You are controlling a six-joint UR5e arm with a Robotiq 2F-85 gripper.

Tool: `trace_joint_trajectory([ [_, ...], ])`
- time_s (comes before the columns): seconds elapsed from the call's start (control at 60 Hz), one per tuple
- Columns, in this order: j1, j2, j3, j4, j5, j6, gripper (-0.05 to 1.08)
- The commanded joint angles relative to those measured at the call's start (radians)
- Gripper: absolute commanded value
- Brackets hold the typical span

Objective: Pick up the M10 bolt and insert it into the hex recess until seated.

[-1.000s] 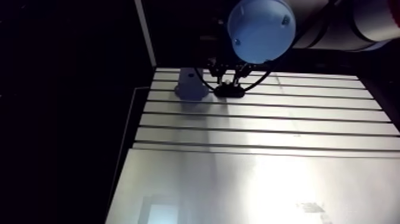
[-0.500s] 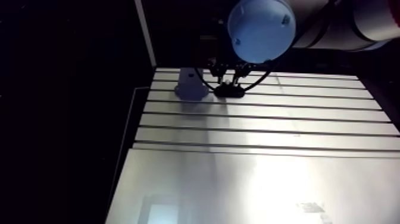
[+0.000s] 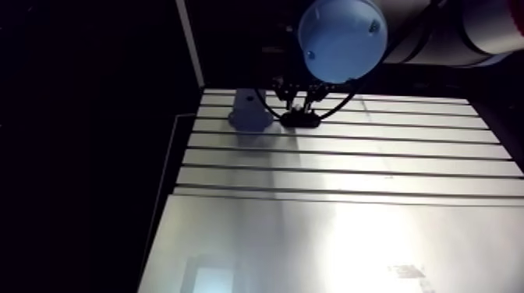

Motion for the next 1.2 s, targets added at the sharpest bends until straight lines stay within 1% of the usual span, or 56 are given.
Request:
trace_joint_trajectory([
  [0.017, 0.0, -0.001, 0.0, 0.0, 0.0, 0.0, 0.59],
  [0.35, 0.0, 0.001, 0.0, -0.001, 0.0, 0.0, 0.62],
  [0.467, 0.0, 0.002, 0.002, -0.039, -0.001, -0.004, 0.62],
  [0.55, 0.0, 0.002, 0.002, -0.047, -0.001, -0.004, 0.62],
  [0.733, 0.0, 0.004, 0.003, -0.048, -0.007, -0.004, 0.62],
  [1.2, -0.002, 0.008, 0.003, -0.048, -0.006, -0.004, 0.62],
])
